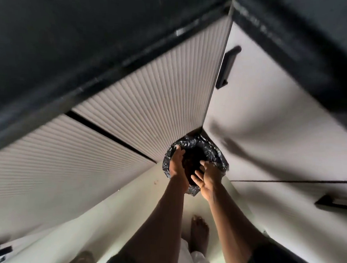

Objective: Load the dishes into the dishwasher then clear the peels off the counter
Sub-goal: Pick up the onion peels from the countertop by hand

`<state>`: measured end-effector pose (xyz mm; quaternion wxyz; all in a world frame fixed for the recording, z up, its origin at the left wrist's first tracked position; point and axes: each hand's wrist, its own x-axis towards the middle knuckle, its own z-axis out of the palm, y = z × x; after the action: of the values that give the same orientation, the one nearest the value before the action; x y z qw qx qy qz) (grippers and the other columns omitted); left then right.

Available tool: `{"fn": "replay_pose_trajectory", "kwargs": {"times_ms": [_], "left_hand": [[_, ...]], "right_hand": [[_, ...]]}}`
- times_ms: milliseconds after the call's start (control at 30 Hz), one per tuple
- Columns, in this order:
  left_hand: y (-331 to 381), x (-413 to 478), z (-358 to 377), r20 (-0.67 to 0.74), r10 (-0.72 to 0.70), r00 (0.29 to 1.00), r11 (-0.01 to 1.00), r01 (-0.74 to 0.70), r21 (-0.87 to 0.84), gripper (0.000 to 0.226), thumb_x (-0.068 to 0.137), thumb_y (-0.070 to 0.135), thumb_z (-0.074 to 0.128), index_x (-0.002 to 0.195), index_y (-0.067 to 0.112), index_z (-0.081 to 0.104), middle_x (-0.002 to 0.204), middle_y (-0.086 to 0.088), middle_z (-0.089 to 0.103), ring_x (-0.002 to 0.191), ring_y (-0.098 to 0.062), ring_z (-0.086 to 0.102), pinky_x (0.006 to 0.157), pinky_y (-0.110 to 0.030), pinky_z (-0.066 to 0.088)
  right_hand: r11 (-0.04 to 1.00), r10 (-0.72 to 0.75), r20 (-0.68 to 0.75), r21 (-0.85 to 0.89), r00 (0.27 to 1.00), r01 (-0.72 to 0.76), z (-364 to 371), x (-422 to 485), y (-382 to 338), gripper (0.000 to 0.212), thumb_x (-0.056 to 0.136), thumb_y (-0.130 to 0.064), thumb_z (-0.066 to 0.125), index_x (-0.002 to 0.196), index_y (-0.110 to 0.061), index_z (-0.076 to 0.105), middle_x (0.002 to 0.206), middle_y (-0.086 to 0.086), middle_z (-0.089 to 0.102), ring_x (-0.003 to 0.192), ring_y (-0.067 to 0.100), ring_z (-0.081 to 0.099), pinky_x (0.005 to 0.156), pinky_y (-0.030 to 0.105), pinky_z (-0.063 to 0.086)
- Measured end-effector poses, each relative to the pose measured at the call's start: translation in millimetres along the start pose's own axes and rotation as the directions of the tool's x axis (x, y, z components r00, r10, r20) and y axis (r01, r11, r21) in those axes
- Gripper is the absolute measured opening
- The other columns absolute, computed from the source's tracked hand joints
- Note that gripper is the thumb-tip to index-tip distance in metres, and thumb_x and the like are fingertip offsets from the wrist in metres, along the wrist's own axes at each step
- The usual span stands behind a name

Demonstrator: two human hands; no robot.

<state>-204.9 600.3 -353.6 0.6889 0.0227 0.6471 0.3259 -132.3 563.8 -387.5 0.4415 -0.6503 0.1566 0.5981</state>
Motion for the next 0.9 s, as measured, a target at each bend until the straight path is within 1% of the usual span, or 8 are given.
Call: {"fn": "replay_pose_trajectory", "kwargs": {"times_ms": [100,167,267,433,533,600,733,900], "left_hand": [[17,-47,3,0.031,0.043,0.999,0.998,-0.042,-0.042,0.031,0.103,0.037,0.049,0.117,0.014,0.065,0.126,-0.003,0.063,0.106,-0.012,0.056,0.096,-0.025,0.039],[38,-87,12,0.069,0.045,0.997,0.993,-0.037,-0.113,0.026,0.102,0.036,0.048,0.098,0.018,0.067,0.107,-0.005,0.066,0.088,-0.013,0.062,0.084,-0.029,0.046],[75,-160,26,0.173,0.048,0.984,0.971,-0.005,-0.237,0.041,0.102,0.042,0.043,0.086,0.012,0.068,0.079,-0.007,0.066,0.064,-0.018,0.062,0.065,-0.029,0.046],[132,-257,36,0.23,0.1,0.968,0.895,0.014,-0.446,0.05,0.104,0.038,0.043,0.12,-0.005,0.063,0.12,-0.024,0.068,0.115,-0.035,0.062,0.107,-0.042,0.044],[158,-297,43,0.265,0.186,0.946,0.93,-0.082,-0.358,0.038,0.103,0.03,0.048,0.117,-0.001,0.065,0.121,-0.021,0.069,0.116,-0.032,0.064,0.11,-0.043,0.043],[177,-316,46,0.265,0.274,0.924,0.951,-0.221,-0.215,0.028,0.102,0.02,0.05,0.109,0.001,0.07,0.114,-0.016,0.072,0.108,-0.027,0.066,0.102,-0.041,0.047],[222,-335,47,0.286,0.373,0.883,0.927,-0.367,-0.076,0.026,0.102,0.019,0.052,0.102,0.004,0.073,0.102,-0.013,0.073,0.104,-0.026,0.068,0.093,-0.037,0.053],[276,-328,30,0.228,0.344,0.911,0.93,-0.298,-0.213,0.042,0.103,0.036,0.052,0.119,0.0,0.066,0.117,-0.02,0.07,0.108,-0.03,0.066,0.104,-0.042,0.05]], "right_hand": [[0.99,-0.098,0.066,-0.097,0.993,0.104,8,-64,-16,0.025,0.105,-0.007,0.04,0.116,-0.002,0.062,0.092,0.019,0.059,0.079,0.019,0.067,0.07,0.028,0.054],[0.96,-0.195,0.132,-0.177,0.972,0.217,15,-110,-29,0.021,0.102,-0.006,0.042,0.098,-0.002,0.063,0.079,0.014,0.057,0.058,0.01,0.059,0.053,0.021,0.047],[0.915,-0.326,0.209,-0.173,0.922,0.364,26,-184,-63,0.022,0.103,-0.004,0.046,0.098,0.001,0.067,0.075,0.007,0.072,0.066,0.016,0.069,0.051,0.023,0.052],[0.932,-0.36,0.191,0.121,0.913,0.342,43,-290,-124,0.021,0.102,-0.007,0.05,0.101,-0.009,0.071,0.096,0.01,0.076,0.091,0.023,0.07,0.083,0.034,0.054],[0.888,-0.459,0.182,0.083,0.869,0.452,57,-334,-154,0.02,0.102,-0.01,0.051,0.106,-0.01,0.071,0.101,0.006,0.075,0.095,0.02,0.069,0.089,0.037,0.052],[0.682,-0.67,0.244,-0.169,0.701,0.711,67,-356,-174,0.019,0.099,-0.007,0.056,0.101,-0.017,0.072,0.1,0.005,0.074,0.092,0.016,0.069,0.083,0.031,0.054],[-0.169,-0.753,0.604,-0.562,0.262,0.81,101,-354,-223,0.033,0.089,0.0,0.065,0.119,-0.011,0.068,0.112,0.003,0.064,0.1,0.016,0.063,0.088,0.024,0.051],[-0.642,-0.443,0.835,-0.549,0.326,0.535,127,-326,-247,0.033,0.096,-0.008,0.053,0.128,-0.009,0.063,0.128,0.009,0.056,0.112,0.024,0.051,0.089,0.028,0.043]]}}
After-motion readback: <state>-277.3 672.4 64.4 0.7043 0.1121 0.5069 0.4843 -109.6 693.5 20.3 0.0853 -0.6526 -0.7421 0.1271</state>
